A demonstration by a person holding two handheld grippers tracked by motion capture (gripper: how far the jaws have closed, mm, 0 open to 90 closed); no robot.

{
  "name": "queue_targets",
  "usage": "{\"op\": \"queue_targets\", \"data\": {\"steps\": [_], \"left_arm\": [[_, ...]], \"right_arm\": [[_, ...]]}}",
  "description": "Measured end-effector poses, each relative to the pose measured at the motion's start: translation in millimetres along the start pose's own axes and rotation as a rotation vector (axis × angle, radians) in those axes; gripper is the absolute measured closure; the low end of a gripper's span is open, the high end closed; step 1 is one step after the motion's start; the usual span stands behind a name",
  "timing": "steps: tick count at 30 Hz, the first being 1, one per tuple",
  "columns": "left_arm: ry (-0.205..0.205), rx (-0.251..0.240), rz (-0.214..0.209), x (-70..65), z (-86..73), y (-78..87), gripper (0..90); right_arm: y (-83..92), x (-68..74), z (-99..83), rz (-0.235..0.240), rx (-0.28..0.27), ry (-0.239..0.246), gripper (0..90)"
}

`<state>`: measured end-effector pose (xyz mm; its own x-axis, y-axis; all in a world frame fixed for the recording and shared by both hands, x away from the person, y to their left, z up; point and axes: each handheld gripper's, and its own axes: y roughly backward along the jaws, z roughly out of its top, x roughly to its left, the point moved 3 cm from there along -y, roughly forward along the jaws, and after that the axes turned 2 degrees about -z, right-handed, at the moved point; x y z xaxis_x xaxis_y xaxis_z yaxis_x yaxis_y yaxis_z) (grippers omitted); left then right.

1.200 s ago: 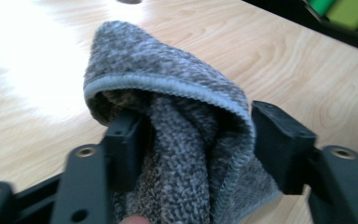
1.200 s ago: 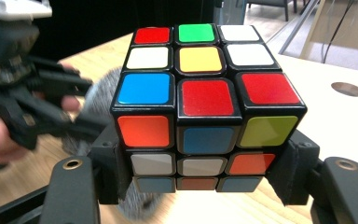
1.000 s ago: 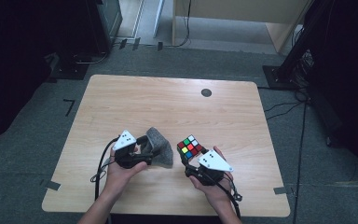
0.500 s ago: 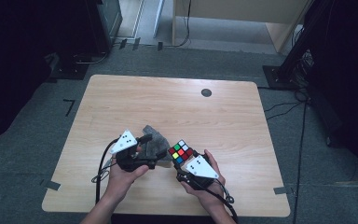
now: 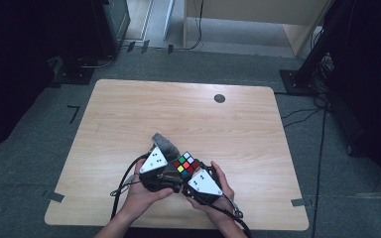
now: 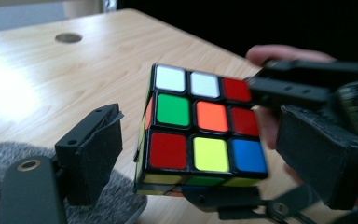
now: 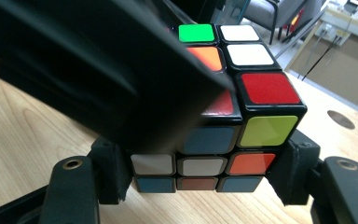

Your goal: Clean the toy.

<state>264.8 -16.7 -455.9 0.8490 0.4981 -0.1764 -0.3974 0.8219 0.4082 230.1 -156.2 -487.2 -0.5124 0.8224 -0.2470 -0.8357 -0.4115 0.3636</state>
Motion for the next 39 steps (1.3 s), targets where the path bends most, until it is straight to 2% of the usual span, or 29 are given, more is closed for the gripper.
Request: {"op": "queue_targets", "data": {"steps": [3,4,6,10,12,22,29,39], "left_arm": [[-0.017,0.012,0.008,-0.3,-1.2,-0.9,17.1],[-0.023,0.012,0.014,-0.6,-1.4,-0.5,22.5],[-0.030,0.002,-0.003,-0.9,-1.7,0.6,28.2],[-0.008,0.004,-0.018,1.9,-1.8,2.8,30.3],[0.012,-0.007,-0.028,4.5,-1.3,5.4,32.2],[0.180,-0.038,-0.148,19.5,-2.9,9.1,33.7],[0.238,-0.047,-0.178,24.1,-4.6,8.7,33.8],[0.279,-0.064,-0.191,29.5,-3.2,13.1,33.9]], "right_arm": [[0.2,4.4,0.5,-0.003,-0.005,0.025,34.4],[0.6,6.1,0.5,-0.006,-0.006,0.030,34.4],[0.7,7.3,0.6,-0.011,-0.009,0.039,34.4],[0.7,8.0,0.0,-0.021,-0.012,0.055,34.2],[0.4,8.4,-0.2,-0.025,-0.016,0.063,34.0],[3.7,10.1,1.1,-0.030,-0.058,0.083,33.4],[3.3,11.2,-1.0,-0.039,-0.070,0.102,32.8],[3.3,12.9,-1.2,-0.040,-0.079,0.119,31.4]]}}
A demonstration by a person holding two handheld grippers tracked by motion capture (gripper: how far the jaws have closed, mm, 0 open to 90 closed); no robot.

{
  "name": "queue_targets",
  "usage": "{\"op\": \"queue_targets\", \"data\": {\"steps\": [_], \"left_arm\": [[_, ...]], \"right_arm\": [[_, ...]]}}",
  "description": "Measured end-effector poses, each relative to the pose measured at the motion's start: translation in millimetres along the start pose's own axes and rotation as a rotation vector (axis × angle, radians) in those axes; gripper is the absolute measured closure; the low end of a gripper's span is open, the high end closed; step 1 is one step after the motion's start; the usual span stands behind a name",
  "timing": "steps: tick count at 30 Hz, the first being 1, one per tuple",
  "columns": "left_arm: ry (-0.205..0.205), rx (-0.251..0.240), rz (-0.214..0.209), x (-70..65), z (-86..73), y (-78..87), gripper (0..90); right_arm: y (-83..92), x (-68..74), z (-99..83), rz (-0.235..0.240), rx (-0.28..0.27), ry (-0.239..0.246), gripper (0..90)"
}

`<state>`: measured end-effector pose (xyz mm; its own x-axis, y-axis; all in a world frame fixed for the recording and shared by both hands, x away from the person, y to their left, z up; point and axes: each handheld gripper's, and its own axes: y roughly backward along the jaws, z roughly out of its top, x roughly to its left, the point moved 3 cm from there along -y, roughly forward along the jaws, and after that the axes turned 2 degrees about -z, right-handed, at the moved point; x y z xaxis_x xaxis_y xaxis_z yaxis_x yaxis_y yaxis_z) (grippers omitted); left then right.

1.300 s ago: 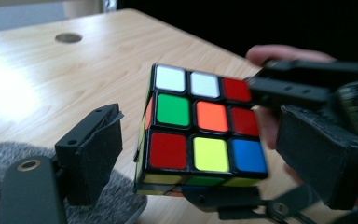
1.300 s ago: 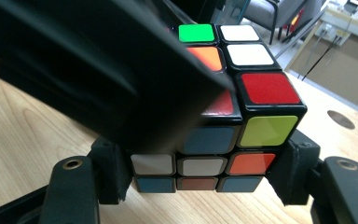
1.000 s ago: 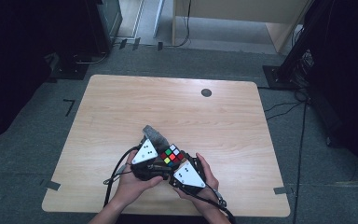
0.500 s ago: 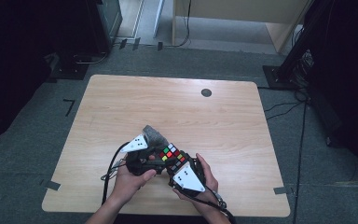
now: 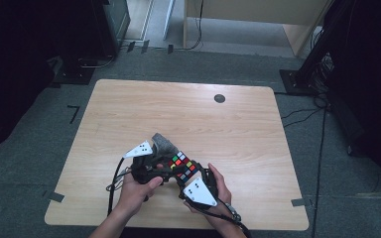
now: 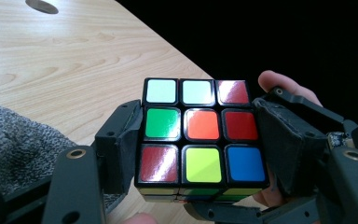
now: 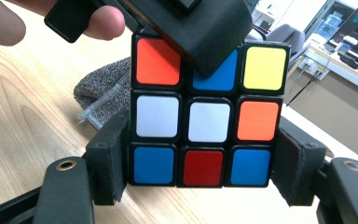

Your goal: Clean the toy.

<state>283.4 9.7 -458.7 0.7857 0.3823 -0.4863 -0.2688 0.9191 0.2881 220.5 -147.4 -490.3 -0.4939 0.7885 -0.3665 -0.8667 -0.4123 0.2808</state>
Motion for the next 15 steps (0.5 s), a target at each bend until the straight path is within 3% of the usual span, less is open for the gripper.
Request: {"op": "queue_targets", "data": {"steps": [6,10,13,15], "left_arm": [[0.026,-0.011,-0.013,1.6,1.0,1.9,34.0],[0.036,-0.002,0.001,0.3,0.6,-0.1,33.8],[0.040,0.062,0.028,1.2,-2.3,-5.8,31.9],[0.044,0.093,0.017,1.7,-4.9,-9.1,29.1]], "right_arm": [[0.8,0.1,0.5,0.004,-0.005,-0.004,32.6],[2.1,-1.4,1.8,0.002,0.005,0.006,34.1],[1.7,-0.2,0.7,-0.011,0.015,0.033,34.3],[1.5,1.8,1.0,-0.019,0.015,0.049,34.3]]}}
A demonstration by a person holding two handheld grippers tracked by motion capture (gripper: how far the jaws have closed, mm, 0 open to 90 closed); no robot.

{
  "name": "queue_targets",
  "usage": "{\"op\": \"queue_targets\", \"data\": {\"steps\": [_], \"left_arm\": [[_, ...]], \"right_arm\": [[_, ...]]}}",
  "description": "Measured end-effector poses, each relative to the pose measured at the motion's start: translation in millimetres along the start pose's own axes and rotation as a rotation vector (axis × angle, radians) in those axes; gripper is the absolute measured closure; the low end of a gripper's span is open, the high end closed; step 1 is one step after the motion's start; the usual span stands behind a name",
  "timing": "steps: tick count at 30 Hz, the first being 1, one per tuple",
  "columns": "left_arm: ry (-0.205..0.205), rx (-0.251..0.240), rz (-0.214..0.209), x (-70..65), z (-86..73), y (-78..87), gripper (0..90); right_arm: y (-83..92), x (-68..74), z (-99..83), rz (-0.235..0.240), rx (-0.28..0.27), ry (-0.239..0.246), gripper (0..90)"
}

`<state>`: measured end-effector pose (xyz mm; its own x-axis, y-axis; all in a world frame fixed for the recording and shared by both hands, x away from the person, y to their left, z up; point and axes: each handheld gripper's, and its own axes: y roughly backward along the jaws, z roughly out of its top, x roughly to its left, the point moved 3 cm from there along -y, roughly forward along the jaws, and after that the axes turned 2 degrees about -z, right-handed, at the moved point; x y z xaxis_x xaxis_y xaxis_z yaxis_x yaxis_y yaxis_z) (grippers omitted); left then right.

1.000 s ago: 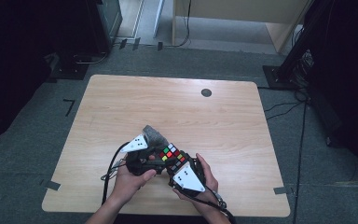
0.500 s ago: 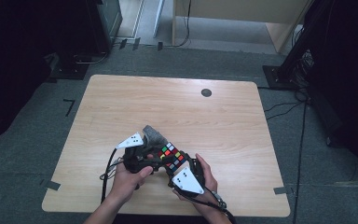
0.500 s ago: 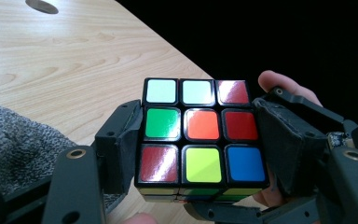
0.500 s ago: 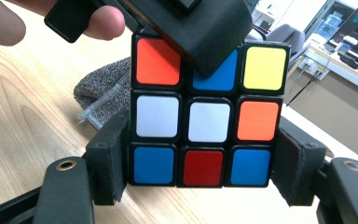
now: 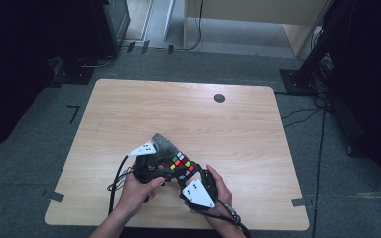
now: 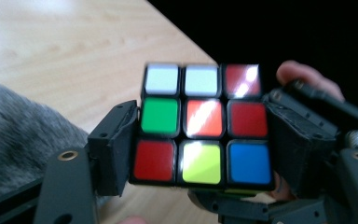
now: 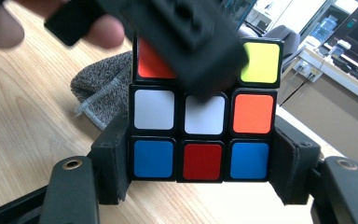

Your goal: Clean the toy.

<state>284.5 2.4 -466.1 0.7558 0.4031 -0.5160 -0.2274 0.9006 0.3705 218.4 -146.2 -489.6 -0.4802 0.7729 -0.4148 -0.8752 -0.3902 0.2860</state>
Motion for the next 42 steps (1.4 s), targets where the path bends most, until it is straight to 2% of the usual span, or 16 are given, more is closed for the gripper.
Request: {"op": "queue_targets", "data": {"steps": [3,6,8,11,14,17,22,24,27,29,33,36,39,42], "left_arm": [[-0.005,0.005,0.009,-1.3,-0.9,-2.2,28.9],[0.012,0.004,-0.020,0.3,0.0,-0.5,31.0],[0.011,0.010,-0.025,1.0,-0.1,0.1,31.6],[0.005,0.030,-0.017,2.4,-0.9,0.9,32.3],[-0.003,0.029,-0.004,3.7,-0.8,3.1,33.6],[-0.001,-0.001,0.008,6.3,2.3,10.0,33.7],[0.019,-0.097,0.034,19.5,15.0,40.2,33.7],[0.023,-0.130,0.065,28.0,20.1,57.4,33.7],[0.027,-0.162,0.116,38.0,23.7,76.5,33.7],[0.044,-0.180,0.136,45.2,24.9,88.8,33.7],[0.069,-0.205,0.148,53.5,25.7,101.6,33.7],[0.059,-0.211,0.186,54.5,25.4,106.1,33.7],[0.062,-0.216,0.192,56.4,25.3,108.8,33.7],[0.073,-0.222,0.195,58.4,24.8,110.6,33.7]], "right_arm": [[0.7,0.6,1.6,0.000,-0.005,0.005,34.3],[2.1,-0.4,2.0,0.002,-0.014,0.005,34.3],[2.3,-0.6,2.1,0.006,-0.015,0.006,34.2],[1.1,0.1,1.2,0.019,-0.012,0.008,34.0],[-1.6,1.7,0.3,0.036,-0.004,-0.006,33.1],[-2.7,1.0,0.8,0.063,-0.002,-0.051,30.6],[-5.2,0.3,-0.7,0.092,0.011,-0.089,25.0],[-6.8,0.5,-0.5,0.103,0.015,-0.111,24.1],[-10.7,-1.3,2.3,0.142,0.014,-0.174,23.9],[-14.6,-3.4,5.5,0.155,0.024,-0.211,23.8],[-29.9,-4.1,14.8,0.176,0.054,-0.265,23.9],[-46.4,1.7,23.6,0.194,0.071,-0.289,24.0],[-64.0,7.3,31.7,0.236,0.088,-0.352,25.2],[-84.7,12.7,36.1,0.232,0.147,-0.397,25.3]]}}
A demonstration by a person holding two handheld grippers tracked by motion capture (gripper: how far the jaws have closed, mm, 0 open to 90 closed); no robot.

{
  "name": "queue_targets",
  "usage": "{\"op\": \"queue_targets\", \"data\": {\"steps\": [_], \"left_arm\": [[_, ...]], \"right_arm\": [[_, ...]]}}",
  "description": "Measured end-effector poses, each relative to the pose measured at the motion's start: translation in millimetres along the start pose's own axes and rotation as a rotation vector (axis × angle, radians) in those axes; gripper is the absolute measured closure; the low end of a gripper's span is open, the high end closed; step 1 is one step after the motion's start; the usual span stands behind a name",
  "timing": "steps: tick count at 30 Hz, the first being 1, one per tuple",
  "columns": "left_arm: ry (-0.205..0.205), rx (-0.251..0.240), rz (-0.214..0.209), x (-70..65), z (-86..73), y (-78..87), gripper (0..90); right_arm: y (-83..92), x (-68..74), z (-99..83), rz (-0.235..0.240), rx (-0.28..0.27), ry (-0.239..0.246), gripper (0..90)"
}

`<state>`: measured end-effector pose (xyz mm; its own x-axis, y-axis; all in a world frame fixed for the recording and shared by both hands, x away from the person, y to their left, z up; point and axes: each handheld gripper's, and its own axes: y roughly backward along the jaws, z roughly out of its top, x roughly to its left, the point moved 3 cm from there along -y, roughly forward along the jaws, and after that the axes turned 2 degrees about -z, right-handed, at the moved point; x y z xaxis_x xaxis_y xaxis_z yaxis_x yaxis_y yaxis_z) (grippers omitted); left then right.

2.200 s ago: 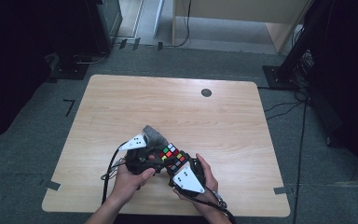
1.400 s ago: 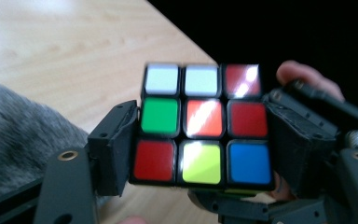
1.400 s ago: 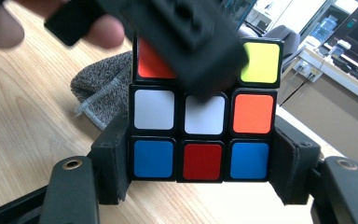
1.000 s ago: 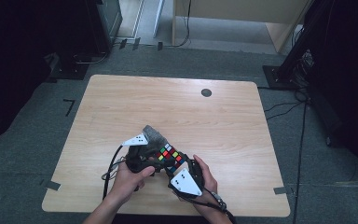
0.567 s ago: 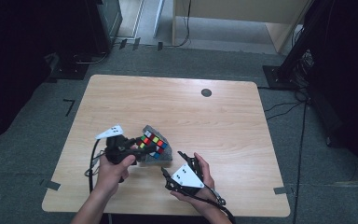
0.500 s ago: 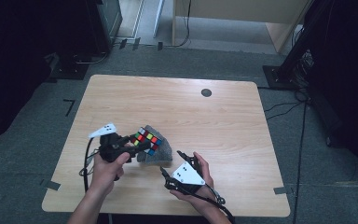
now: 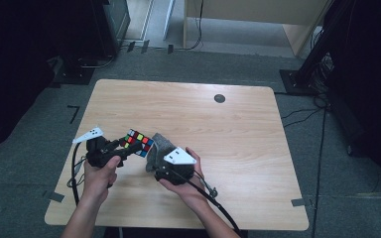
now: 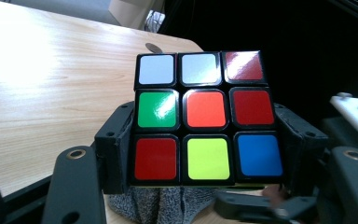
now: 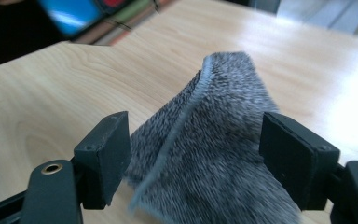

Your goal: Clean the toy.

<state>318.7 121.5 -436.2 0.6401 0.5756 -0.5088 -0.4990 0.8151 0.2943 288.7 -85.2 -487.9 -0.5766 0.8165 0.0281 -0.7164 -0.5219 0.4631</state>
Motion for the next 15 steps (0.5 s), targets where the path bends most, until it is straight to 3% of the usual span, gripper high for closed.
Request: {"op": "queue_targets", "data": {"steps": [3,6,9,12,15], "left_arm": [[0.006,-0.003,-0.002,0.8,-0.4,0.2,33.7],[0.000,-0.001,-0.007,-0.1,-1.3,-0.6,33.6],[-0.007,0.002,-0.013,-0.8,-2.4,-2.3,33.6],[-0.015,0.008,-0.010,-1.2,-3.0,-3.5,33.6],[-0.021,0.014,0.001,-1.7,-3.6,-4.9,33.7]], "right_arm": [[-16.5,5.2,1.9,-0.019,0.045,-0.016,23.2],[-33.0,10.7,0.6,-0.067,0.069,-0.010,21.0],[-42.5,11.0,-2.9,-0.099,0.102,-0.010,21.3],[-52.8,8.6,-10.8,-0.119,0.173,-0.008,24.1],[-54.2,7.8,-15.3,-0.127,0.189,0.015,27.2]]}}
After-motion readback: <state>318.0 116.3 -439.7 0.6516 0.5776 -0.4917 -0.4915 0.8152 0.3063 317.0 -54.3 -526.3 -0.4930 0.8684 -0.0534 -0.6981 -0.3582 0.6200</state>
